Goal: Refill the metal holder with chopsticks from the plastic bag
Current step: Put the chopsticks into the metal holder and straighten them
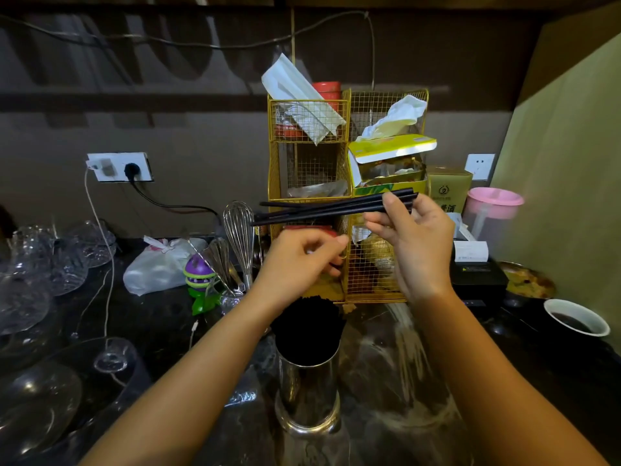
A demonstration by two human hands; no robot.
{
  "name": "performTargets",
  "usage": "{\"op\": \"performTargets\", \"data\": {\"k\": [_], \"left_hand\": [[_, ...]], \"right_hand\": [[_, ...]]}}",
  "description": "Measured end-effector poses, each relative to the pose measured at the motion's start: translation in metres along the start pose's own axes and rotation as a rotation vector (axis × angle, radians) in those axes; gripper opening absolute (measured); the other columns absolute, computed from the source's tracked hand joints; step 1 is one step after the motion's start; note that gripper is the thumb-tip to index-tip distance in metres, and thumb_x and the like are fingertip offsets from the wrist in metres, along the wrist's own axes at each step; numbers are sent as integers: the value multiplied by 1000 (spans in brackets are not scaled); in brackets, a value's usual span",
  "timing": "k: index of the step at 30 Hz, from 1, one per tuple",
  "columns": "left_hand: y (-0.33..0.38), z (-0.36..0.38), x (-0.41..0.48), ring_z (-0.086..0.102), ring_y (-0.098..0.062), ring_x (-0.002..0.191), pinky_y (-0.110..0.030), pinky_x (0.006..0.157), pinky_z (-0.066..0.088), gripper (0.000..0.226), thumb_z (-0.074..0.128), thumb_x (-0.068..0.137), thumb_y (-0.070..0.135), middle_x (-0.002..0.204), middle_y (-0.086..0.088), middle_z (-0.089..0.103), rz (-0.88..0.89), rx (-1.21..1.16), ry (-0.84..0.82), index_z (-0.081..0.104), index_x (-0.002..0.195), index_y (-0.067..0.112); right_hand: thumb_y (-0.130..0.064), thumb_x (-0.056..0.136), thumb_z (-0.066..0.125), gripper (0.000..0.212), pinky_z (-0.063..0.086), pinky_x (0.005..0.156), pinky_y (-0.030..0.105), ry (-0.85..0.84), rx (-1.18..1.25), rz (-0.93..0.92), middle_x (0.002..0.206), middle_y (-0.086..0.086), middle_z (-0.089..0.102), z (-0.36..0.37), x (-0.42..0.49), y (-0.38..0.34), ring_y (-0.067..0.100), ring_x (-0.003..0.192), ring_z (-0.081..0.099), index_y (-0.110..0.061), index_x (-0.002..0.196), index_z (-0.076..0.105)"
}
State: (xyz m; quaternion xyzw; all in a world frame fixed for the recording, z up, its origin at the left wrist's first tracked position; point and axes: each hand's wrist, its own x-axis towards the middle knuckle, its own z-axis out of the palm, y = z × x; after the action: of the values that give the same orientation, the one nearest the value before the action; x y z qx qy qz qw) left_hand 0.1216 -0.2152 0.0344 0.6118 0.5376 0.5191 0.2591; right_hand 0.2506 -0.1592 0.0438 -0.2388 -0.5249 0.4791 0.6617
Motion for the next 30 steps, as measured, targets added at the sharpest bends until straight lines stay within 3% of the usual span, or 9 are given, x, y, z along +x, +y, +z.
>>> {"op": "performTargets", "data": {"k": [3, 5, 8, 13, 16, 20, 22, 25, 30], "left_hand": [[-14, -3, 4, 64, -13, 90, -26, 76, 51, 14, 54, 81, 28, 96, -2, 67, -248, -486, -17, 61, 90, 19], [-18, -8, 7, 63, -13, 95, -28, 83, 51, 21, 50, 84, 23, 99, -3, 66, -192, -677, 100, 57, 101, 13], [-20, -10, 12, 64, -10, 92, -29, 85, 51, 32, 42, 89, 16, 101, 0, 64, -68, -839, 189, 47, 120, 13], [-23, -14, 16, 67, -10, 87, -24, 78, 55, 20, 37, 91, 14, 99, -4, 64, 28, -839, 218, 53, 103, 17], [-24, -21, 19, 69, -13, 82, -25, 72, 58, 22, 35, 93, 17, 87, -4, 70, 24, -792, 212, 56, 97, 13], [-18, -35, 22, 70, -14, 75, -26, 68, 59, 26, 33, 94, 16, 69, 0, 74, 8, -645, 164, 58, 87, 11], [-15, -39, 21, 70, -14, 73, -26, 67, 59, 27, 34, 93, 15, 66, 1, 74, 12, -563, 124, 59, 83, 11], [-16, -40, 21, 70, -14, 75, -27, 71, 58, 27, 36, 93, 16, 70, 0, 73, 29, -386, 67, 60, 82, 15], [-35, -24, 12, 66, -6, 73, -26, 74, 55, 29, 39, 91, 13, 68, 9, 71, 12, -241, -50, 62, 79, 24]], "right_hand": [[-9, 88, 51, 15, 53, 54, 12, 2, 185, 130, 70, 0, 57, 3, -4, 7, 4, 57, 66, -13, 74, 51], [-8, 89, 49, 7, 52, 52, 12, -6, 282, 237, 75, 2, 57, 6, -10, 14, 3, 56, 66, -8, 82, 50], [-6, 89, 48, 13, 52, 49, 12, 49, 376, 398, 75, 6, 60, 14, -21, 26, 4, 51, 66, -10, 78, 53], [-4, 87, 51, 8, 49, 41, 13, 142, 568, 660, 79, 12, 57, 21, -33, 42, 7, 44, 64, -4, 79, 54], [-7, 86, 53, 5, 51, 42, 14, 40, 574, 776, 82, 12, 61, 21, -38, 51, 9, 49, 67, -3, 85, 56], [-13, 85, 54, 6, 58, 55, 21, -173, 373, 849, 90, 10, 65, 13, -37, 56, 14, 63, 71, -10, 89, 58], [-19, 83, 56, 10, 57, 71, 27, -278, 212, 836, 101, 9, 66, 10, -34, 53, 18, 80, 68, -15, 93, 57], [-25, 87, 50, 18, 41, 95, 32, -367, -162, 688, 125, 9, 58, 8, -29, 41, 20, 108, 55, -21, 105, 54], [-24, 91, 44, 51, 31, 98, 22, -424, -438, 215, 143, -2, 35, 17, -25, 13, 4, 120, 34, -23, 139, 25]]}}
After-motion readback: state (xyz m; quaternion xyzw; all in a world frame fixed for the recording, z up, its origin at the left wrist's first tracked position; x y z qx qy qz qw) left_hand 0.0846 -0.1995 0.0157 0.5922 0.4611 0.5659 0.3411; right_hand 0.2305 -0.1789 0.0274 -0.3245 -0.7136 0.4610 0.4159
